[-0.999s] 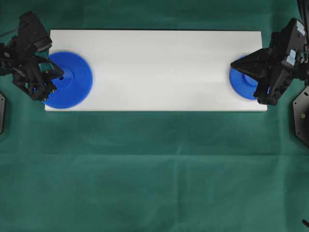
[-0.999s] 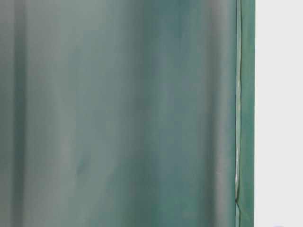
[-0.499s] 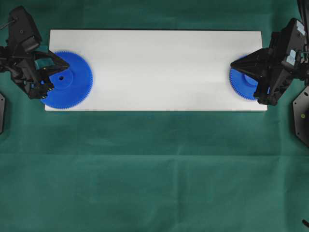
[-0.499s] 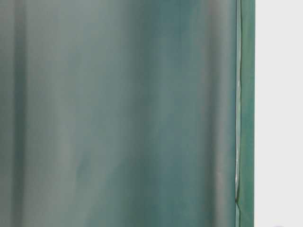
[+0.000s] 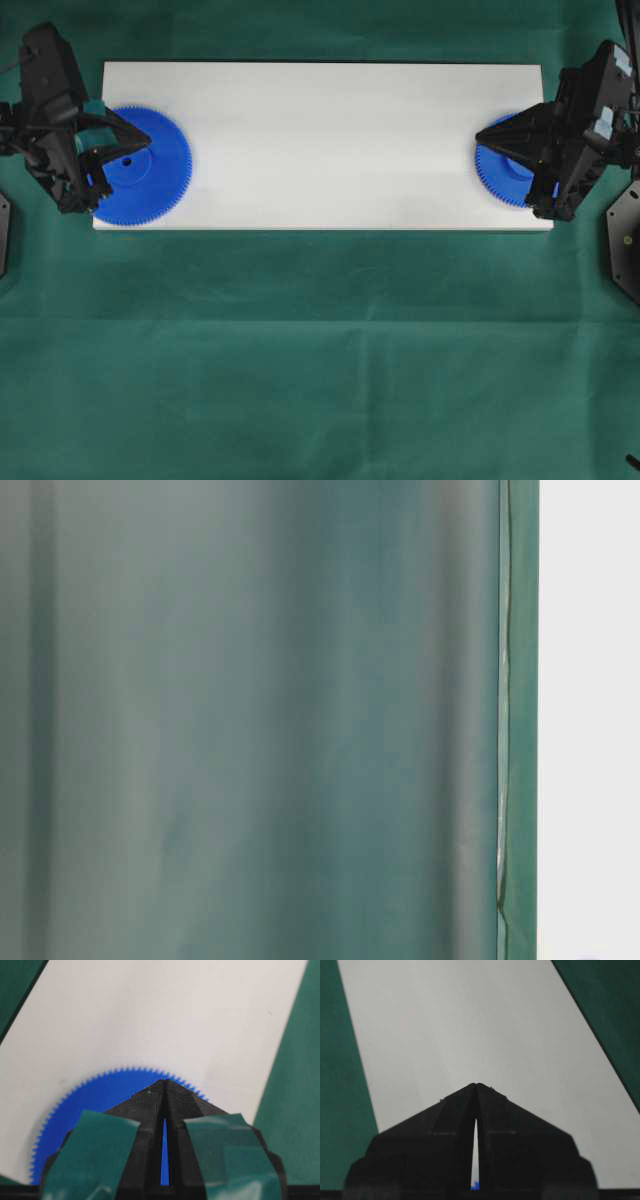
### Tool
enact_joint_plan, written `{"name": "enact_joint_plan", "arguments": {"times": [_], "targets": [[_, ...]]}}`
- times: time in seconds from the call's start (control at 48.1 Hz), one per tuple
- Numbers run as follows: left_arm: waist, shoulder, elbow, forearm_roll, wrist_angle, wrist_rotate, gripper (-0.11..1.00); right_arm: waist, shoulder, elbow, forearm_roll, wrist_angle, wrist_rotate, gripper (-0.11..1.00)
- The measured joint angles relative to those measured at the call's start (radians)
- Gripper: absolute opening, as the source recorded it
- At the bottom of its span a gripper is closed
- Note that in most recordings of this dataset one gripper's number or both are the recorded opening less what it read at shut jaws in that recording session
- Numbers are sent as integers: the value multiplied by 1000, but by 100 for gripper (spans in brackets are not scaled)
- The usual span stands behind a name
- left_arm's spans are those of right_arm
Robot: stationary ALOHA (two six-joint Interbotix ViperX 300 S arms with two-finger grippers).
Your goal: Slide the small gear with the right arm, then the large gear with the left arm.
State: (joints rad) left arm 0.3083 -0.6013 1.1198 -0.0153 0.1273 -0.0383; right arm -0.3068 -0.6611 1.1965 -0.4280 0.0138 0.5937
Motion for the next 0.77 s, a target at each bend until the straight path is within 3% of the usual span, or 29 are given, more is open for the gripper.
{"name": "enact_joint_plan", "arguments": {"times": [0.27, 0.77], "targets": [[-54, -11, 2, 0, -26, 55, 0, 54, -34, 28, -2, -55, 0, 50], [-120, -163, 80, 0, -91, 57, 0, 86, -155, 89, -2, -71, 0, 50]]}}
